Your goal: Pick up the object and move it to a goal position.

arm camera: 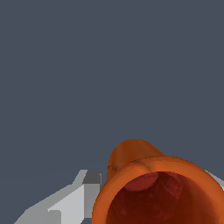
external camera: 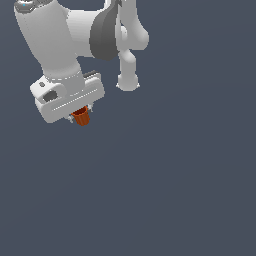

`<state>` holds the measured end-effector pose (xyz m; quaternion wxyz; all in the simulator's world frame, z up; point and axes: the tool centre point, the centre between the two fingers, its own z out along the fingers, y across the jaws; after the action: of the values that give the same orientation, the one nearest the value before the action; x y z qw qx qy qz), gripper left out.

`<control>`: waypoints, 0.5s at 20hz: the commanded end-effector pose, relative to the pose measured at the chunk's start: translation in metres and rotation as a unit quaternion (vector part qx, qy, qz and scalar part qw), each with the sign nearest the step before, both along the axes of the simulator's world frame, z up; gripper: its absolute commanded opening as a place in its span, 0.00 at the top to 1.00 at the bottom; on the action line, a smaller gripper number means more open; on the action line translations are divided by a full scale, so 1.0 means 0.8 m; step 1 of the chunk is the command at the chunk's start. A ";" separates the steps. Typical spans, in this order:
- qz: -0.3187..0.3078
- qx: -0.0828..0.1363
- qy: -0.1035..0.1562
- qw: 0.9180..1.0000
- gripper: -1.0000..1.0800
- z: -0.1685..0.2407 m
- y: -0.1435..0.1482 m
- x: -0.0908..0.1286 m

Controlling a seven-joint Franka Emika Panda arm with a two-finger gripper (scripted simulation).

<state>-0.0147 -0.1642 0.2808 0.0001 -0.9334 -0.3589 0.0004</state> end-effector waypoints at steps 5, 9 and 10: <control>0.000 0.001 -0.001 1.000 1.00 0.087 -0.027 -0.038; 0.000 0.001 -0.001 1.000 1.00 0.133 -0.043 -0.057; 0.000 0.001 -0.001 1.000 1.00 0.144 -0.046 -0.061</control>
<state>-0.0580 -0.1969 0.3824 0.0004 -0.9334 -0.3589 -0.0006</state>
